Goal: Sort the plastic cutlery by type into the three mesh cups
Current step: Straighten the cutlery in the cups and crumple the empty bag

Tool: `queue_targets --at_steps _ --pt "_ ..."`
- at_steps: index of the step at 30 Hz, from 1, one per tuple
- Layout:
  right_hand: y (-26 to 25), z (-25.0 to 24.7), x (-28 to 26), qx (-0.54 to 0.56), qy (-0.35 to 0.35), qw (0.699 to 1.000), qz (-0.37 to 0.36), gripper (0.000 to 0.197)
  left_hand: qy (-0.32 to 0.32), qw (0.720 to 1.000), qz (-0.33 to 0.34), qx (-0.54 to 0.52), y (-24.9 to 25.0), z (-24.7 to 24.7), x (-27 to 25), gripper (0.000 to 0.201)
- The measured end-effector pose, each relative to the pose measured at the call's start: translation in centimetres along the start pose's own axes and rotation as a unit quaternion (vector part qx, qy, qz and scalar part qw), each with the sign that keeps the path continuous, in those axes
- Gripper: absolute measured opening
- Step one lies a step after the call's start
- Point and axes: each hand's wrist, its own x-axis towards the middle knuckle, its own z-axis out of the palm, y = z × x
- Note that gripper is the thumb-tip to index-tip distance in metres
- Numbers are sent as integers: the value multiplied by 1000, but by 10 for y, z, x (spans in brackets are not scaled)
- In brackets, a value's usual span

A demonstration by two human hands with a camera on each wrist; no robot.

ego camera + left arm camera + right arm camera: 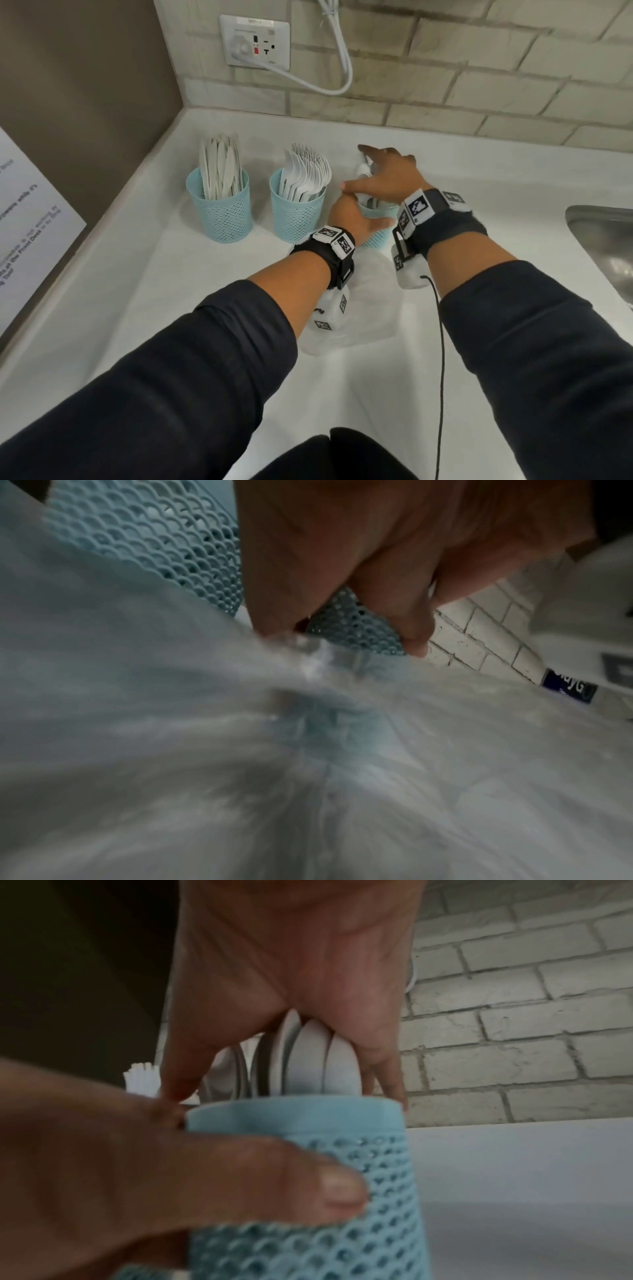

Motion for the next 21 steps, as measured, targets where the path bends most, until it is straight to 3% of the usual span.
queue_targets --at_steps 4,5,8,11,17,19,21 --pt "-6 18 -6 12 84 994 -71 49 -26 998 -33 -50 7 -1 -1 75" --pt "-2 20 -9 37 114 990 -70 46 -32 996 -40 -73 6 0 0 77" --pt "14 18 -14 132 205 969 -29 38 -4 1000 -6 14 4 -2 -1 86" --pt "17 14 -14 211 269 940 -8 30 -9 1000 0 25 2 -3 0 88" --pt "19 15 -11 151 257 954 34 42 -20 999 -6 27 0 -3 3 89" --pt "15 16 -7 130 196 972 5 60 -28 999 -17 2 1 -2 4 92" --pt "12 14 -3 56 108 991 -49 64 -39 999 -20 -13 1 -1 4 92"
